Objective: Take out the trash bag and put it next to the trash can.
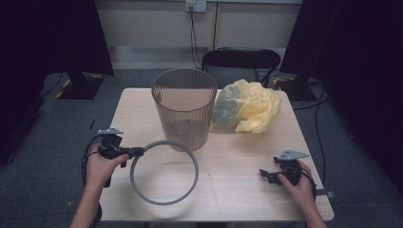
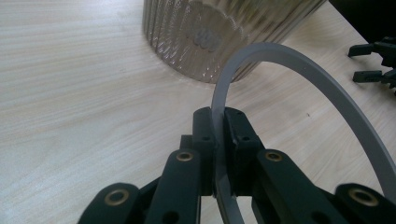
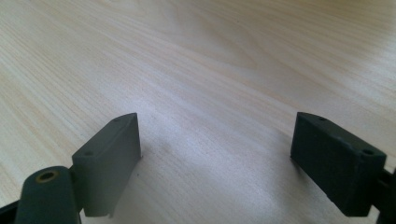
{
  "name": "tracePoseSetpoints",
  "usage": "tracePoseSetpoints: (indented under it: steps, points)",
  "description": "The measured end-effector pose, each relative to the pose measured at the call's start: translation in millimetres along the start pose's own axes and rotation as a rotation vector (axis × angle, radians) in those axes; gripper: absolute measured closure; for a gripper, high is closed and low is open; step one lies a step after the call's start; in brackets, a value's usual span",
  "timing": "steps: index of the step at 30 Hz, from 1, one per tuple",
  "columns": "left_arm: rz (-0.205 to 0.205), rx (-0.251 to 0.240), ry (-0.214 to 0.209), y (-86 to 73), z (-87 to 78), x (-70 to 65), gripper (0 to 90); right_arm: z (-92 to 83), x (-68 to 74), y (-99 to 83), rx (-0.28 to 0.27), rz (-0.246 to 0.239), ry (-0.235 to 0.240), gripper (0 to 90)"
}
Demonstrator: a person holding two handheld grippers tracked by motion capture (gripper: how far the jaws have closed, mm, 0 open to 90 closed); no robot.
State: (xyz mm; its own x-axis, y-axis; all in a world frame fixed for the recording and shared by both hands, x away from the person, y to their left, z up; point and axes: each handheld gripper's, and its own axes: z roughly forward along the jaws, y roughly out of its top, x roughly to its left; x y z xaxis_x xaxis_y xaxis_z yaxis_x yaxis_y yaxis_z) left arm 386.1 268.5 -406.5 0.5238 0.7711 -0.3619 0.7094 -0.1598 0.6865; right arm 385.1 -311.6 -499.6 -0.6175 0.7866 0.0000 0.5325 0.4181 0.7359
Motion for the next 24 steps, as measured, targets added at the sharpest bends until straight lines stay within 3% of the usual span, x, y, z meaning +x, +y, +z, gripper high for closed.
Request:
tracePoseSetpoints:
  steps: [24]
  points:
    - [-0.021, -0.003, -0.044, 9.2, -9.2, -3.1, 83.9, 0.1, 0.0, 0.0, -0.001, 0.000, -0.001, 15.0]
